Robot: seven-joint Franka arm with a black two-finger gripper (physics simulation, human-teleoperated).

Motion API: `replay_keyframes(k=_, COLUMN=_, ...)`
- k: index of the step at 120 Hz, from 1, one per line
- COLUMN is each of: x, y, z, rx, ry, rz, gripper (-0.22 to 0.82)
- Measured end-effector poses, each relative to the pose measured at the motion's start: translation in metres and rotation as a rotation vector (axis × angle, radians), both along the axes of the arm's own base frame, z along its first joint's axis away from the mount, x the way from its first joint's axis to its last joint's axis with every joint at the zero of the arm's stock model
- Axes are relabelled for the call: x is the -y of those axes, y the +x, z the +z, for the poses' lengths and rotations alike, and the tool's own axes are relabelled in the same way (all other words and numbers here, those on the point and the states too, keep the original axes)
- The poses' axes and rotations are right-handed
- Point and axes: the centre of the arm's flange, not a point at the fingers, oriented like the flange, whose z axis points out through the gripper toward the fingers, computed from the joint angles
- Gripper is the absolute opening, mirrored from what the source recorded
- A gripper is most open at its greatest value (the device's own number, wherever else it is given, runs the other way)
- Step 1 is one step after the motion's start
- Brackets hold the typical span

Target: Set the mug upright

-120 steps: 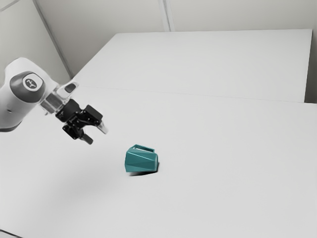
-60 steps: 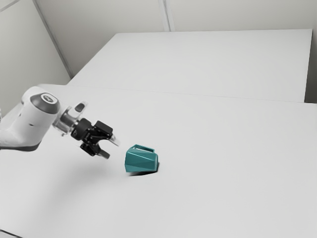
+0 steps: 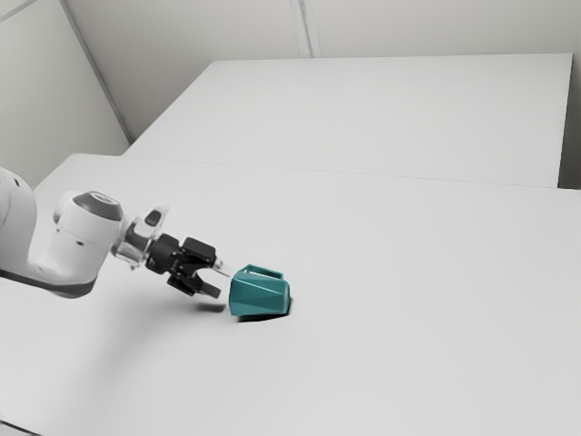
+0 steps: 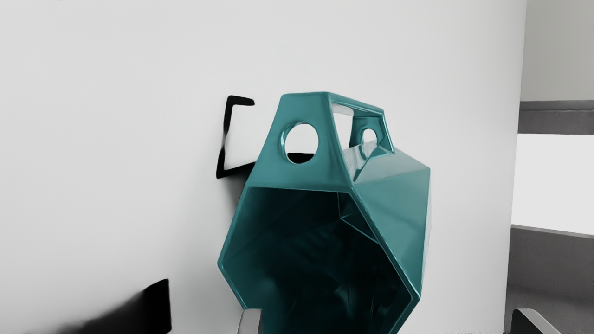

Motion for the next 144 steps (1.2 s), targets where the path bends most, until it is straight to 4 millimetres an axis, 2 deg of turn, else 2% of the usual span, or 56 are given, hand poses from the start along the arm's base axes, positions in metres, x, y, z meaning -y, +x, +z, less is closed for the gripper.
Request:
replay_keyframes(k=35, x=0.019, y=0.004, z=-0.004, rx=0.086, ry=-0.027, rz=-0.072, gripper=0.58)
replay_keyframes(k=62, x=0.029, y=0.011, z=-0.016, rx=0.116, ry=-0.043, rz=-0.093, gripper=0.55)
replay_keyframes(k=73, x=0.030, y=0.011, z=-0.017, rx=0.129, ry=-0.048, rz=-0.097, gripper=0.47)
replay_keyframes(k=95, x=0.027, y=0.015, z=-0.012, rx=0.164, ry=-0.049, rz=-0.105, gripper=0.21)
replay_keyframes(k=112, x=0.026, y=0.015, z=-0.014, rx=0.174, ry=-0.056, rz=-0.108, gripper=0.06)
replay_keyframes(k=123, x=0.026, y=0.014, z=-0.015, rx=0.178, ry=-0.059, rz=-0.112, gripper=-0.01)
replay_keyframes(k=144, x=0.027, y=0.014, z=-0.014, rx=0.190, ry=-0.060, rz=-0.121, gripper=-0.08)
